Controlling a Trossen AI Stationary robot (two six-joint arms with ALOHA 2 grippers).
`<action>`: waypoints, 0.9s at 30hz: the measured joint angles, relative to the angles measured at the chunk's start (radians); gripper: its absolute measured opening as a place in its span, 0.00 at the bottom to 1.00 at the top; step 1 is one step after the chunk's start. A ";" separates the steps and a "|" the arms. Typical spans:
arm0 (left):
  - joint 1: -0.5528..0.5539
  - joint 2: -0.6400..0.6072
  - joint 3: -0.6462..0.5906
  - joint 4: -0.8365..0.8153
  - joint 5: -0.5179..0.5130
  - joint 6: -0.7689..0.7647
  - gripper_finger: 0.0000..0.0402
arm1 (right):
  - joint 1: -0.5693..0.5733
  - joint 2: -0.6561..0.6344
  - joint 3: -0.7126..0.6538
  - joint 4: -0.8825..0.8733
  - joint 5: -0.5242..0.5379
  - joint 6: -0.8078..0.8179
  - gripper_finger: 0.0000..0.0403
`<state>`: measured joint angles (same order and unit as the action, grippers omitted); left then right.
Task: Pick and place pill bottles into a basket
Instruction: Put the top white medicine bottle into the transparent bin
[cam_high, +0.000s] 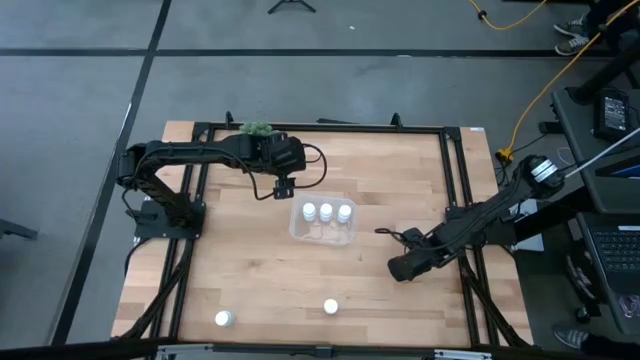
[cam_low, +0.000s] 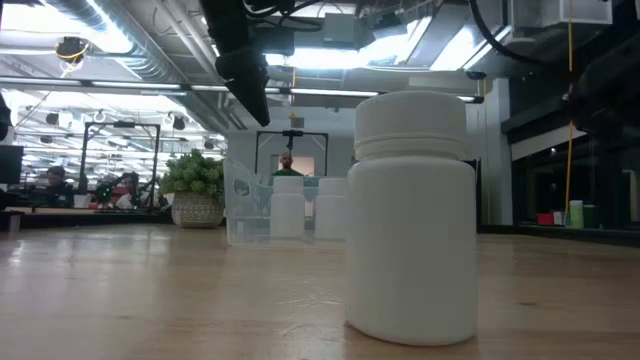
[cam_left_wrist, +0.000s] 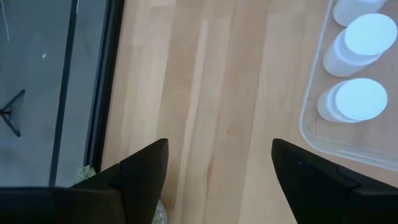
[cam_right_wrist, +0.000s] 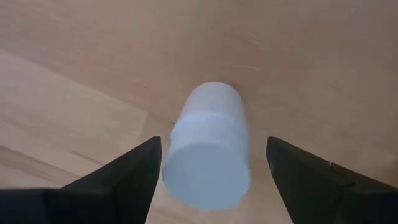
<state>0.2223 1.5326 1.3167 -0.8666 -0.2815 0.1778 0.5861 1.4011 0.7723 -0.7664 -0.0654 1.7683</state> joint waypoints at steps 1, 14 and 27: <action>0.000 0.000 0.000 0.000 0.000 0.002 0.70 | 0.000 0.004 0.000 0.001 0.000 0.000 0.71; -0.008 0.000 0.000 0.002 0.022 -0.007 0.70 | 0.000 0.006 0.001 0.090 0.001 -0.026 0.40; -0.013 0.000 0.000 0.003 -0.062 -0.010 0.70 | -0.135 0.007 0.309 -0.103 0.104 -0.466 0.40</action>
<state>0.2091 1.5326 1.3170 -0.8635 -0.3436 0.1675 0.4509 1.4082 1.0814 -0.8697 0.0390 1.3023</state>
